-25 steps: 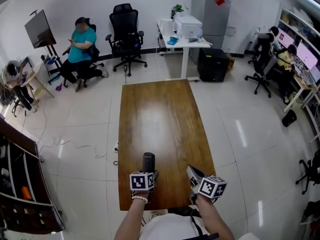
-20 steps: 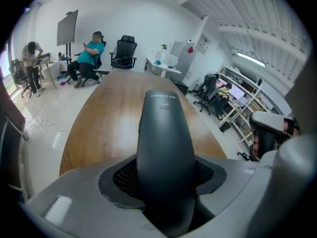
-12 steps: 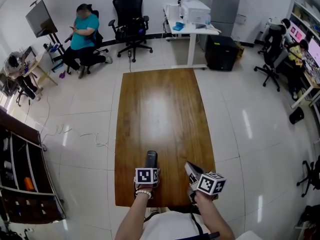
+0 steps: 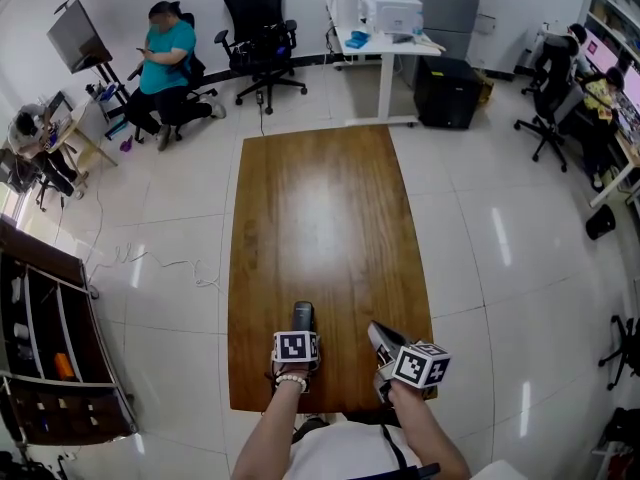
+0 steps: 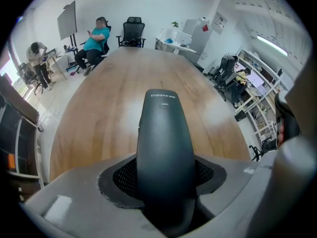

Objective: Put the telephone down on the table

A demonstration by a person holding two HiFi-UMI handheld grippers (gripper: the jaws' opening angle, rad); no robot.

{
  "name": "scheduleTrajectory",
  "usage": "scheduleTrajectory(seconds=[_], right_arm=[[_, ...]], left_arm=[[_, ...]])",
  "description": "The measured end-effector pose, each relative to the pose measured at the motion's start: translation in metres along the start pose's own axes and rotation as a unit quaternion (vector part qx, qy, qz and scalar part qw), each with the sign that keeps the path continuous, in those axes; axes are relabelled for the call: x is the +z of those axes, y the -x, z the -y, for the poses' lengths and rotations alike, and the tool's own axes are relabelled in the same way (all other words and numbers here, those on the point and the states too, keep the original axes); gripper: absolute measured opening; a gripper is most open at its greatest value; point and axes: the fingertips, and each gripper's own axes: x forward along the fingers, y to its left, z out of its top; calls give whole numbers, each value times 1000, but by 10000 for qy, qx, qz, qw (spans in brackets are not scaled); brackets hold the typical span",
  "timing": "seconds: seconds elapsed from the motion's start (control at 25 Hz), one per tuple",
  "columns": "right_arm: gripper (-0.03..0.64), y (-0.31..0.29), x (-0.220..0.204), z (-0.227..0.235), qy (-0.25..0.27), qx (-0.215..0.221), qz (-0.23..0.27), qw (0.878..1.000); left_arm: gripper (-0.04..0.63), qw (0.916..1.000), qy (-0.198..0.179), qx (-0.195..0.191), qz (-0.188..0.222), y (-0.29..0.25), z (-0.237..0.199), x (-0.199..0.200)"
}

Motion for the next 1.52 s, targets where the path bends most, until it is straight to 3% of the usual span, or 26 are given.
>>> scheduleTrajectory(seconds=[0.52,1.0,1.32,1.52], right_arm=[[0,-7,-5,5,-133,4,-46,9999],[0,-12,-5,3,-187,7,-45,9998],[0,-11,-4,-1,-142,-29,-25,9999],[0,-10,-1,-12,0,-10,40,10000]], left_arm=[[281,9992,-60,124,-375,-16,-2,-16],[306,9989,-171,212,-390,-20,6,-19],[380,9999,29,-12,-131,-9,7,-11],[391,9958,329,-452,723,30,-8,9]])
